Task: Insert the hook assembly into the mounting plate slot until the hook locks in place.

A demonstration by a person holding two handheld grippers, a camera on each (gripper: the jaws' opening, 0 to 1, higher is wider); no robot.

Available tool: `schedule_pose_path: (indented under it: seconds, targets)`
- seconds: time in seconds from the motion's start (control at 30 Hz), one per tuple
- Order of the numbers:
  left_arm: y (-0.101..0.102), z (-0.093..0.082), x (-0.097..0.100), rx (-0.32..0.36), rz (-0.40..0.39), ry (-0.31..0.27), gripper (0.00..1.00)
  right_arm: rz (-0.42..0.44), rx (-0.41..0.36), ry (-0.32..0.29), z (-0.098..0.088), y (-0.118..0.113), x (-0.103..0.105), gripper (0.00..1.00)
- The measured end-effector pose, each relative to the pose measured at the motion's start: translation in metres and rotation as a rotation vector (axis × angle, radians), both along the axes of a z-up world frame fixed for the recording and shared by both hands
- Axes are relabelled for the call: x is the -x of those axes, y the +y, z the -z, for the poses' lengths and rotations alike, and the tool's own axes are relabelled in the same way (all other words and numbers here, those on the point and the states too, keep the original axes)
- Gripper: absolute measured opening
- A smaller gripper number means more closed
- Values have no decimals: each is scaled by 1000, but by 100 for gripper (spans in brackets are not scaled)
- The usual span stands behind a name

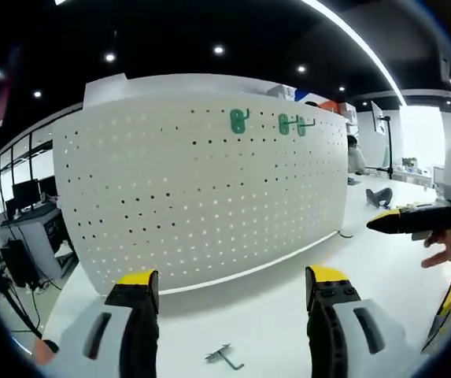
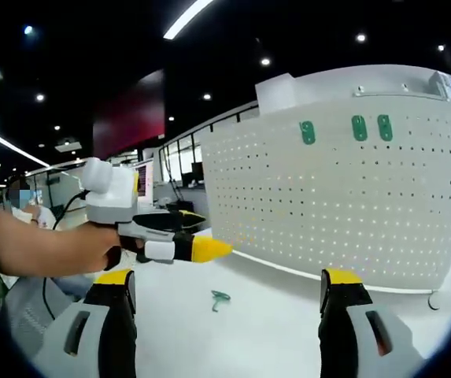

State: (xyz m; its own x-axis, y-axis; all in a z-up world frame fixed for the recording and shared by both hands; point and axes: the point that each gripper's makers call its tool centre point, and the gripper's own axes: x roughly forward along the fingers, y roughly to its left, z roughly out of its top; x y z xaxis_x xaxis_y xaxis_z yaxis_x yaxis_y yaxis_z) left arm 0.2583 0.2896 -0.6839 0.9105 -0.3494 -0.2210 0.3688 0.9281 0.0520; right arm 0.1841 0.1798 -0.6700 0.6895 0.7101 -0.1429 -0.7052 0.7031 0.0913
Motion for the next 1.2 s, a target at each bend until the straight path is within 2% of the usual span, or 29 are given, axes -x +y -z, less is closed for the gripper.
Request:
schedule_pose_path:
  seconds: [0.5,0.67,0.83,1.07,1.2]
  targets:
    - [14,11,26,-1,64,18,76,-11,6,2,2,4,2,99]
    - [18,14,36,-23,96,28,75,-11,10,4,3,4,2,99]
    - [17,16,39,-39,121,31,75,-19,11,2,3,8,3,99]
    - [16,15,42,-23,129,24,73,-21,25,-5,2,5,-2,98]
    - [17,16,41,-23,130,25,73,-36,25,-7,-1,4,-9,94]
